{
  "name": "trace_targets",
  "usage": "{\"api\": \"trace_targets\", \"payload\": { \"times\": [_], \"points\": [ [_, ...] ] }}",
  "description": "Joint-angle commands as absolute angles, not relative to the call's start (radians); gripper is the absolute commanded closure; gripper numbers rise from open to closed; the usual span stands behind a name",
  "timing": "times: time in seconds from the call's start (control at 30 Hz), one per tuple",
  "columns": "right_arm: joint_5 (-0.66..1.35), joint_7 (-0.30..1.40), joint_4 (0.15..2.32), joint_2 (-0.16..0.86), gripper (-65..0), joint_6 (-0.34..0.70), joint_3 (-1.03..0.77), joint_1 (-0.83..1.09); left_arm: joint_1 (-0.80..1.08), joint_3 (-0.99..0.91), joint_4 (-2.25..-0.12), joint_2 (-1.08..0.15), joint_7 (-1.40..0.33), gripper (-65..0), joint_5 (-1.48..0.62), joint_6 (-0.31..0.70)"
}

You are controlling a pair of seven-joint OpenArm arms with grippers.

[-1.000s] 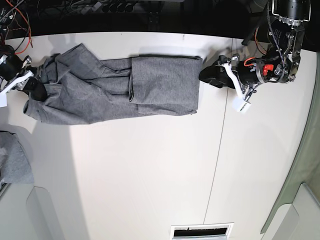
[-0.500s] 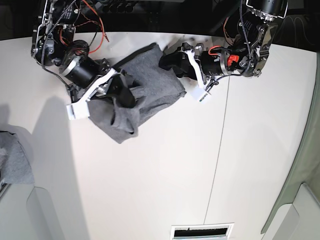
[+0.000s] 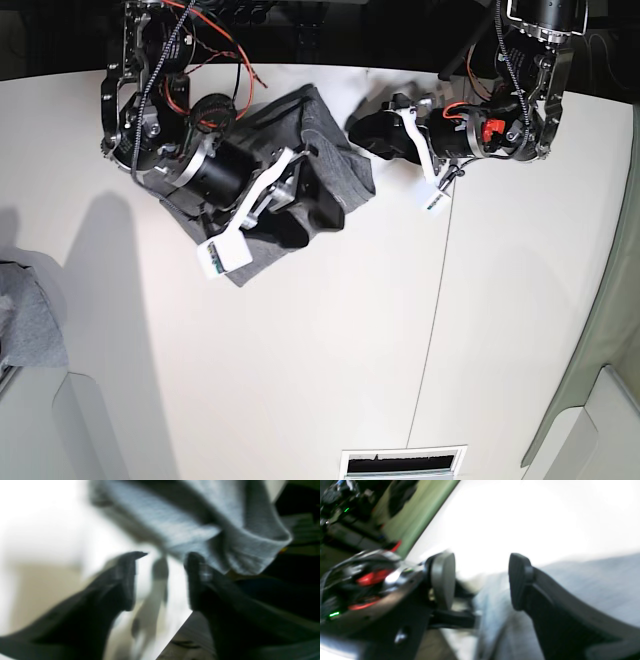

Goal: Layout the t-shirt on the table in an organized manner, then fold the t-shirt properly
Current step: 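Fold the strip again, bringing both grippers together over the shirt, then press and tuck the folded bundle edges with both grippers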

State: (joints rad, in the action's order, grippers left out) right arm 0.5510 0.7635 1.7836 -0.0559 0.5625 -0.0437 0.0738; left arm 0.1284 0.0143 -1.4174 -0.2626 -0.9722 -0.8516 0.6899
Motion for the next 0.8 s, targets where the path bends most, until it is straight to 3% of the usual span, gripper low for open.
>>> {"api": "trace_targets", "payload": {
  "times": [0.0, 0.07, 0.2, 0.33, 0.53, 0.77],
  "points": [
    [0.542, 0.721, 1.803, -0.059, -33.4, 0.568, -0.067, 0.040, 0.119, -0.012, -1.464, -0.280, -0.955, -21.9, -0.896, 0.698],
    [0.488, 0.690, 1.802, -0.059, -28.9, 0.545, -0.117, -0.002, 0.120, -0.052, -1.525, -0.303, -0.962, -16.6, -0.919, 0.698],
    [0.398, 0.688, 1.777, -0.058, 0.0, 0.526, -0.217, -0.096, 0.120, -0.079, -1.652, -0.358, -0.970, -14.8, -0.979, 0.698],
    [0.381, 0.680, 1.673, -0.058, 0.0, 0.525, -0.284, -0.179, 0.119, -0.050, -1.695, -0.359, -0.969, -14.8, -1.015, 0.698],
    [0.373, 0.601, 1.318, -0.041, 0.0, 0.528, -0.301, -0.336, 0.120, 0.138, -1.695, -0.263, -0.969, -14.8, -1.010, 0.698],
    [0.321, 0.590, 0.989, -0.030, 0.0, 0.551, -0.201, -0.455, 0.125, 0.276, -1.669, -0.178, -0.923, -14.8, -0.820, 0.698]
  ]
}}
